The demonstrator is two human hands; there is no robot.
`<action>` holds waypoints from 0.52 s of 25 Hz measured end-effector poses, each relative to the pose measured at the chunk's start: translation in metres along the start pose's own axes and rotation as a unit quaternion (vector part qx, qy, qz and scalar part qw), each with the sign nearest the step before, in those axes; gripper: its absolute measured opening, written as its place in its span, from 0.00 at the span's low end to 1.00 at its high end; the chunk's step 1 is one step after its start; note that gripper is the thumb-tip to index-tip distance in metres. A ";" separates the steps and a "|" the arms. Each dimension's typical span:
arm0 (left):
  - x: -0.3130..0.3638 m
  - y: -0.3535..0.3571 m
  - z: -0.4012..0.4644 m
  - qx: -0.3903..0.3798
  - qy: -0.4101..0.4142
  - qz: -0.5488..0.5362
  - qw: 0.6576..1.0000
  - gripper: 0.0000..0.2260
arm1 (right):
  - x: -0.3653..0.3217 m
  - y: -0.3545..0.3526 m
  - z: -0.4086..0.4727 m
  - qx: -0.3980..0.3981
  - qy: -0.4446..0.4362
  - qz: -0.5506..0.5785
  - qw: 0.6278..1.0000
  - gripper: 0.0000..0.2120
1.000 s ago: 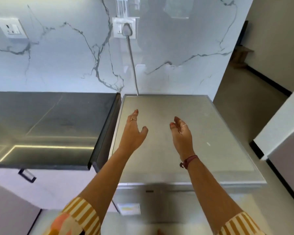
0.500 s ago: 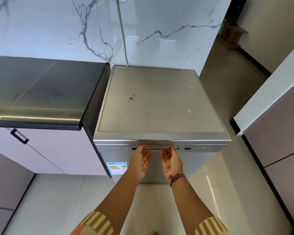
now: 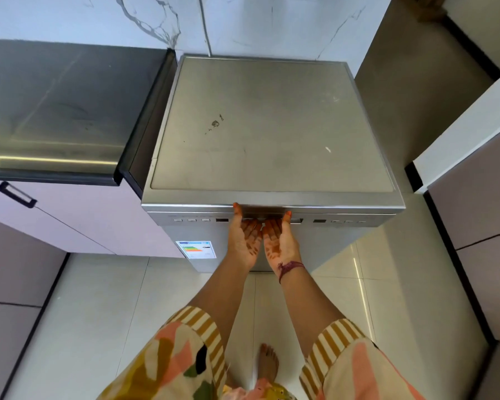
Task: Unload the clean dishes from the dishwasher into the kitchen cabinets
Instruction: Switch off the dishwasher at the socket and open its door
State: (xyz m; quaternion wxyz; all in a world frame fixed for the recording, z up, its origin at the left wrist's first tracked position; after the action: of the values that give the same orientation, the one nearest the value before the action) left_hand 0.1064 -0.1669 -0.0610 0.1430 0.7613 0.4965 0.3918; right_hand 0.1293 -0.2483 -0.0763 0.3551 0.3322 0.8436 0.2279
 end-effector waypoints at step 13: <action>-0.014 0.006 0.019 0.013 0.064 0.016 0.998 0.19 | 0.000 -0.012 0.027 -0.031 -0.012 -0.050 0.998 0.23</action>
State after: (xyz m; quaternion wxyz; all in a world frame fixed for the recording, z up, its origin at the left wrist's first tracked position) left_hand 0.1213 -0.1784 -0.0760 0.0950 0.7445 0.4971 0.4353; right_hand 0.1445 -0.2527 -0.1011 0.3860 0.2808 0.8477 0.2316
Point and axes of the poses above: each hand's wrist, its own z-axis towards the middle knuckle, its own y-axis out of the palm, x = y × z, the point moved 6 cm from there along z, towards the middle knuckle, and after that the axes turned 1 degree about -x, right-handed, at the moved point
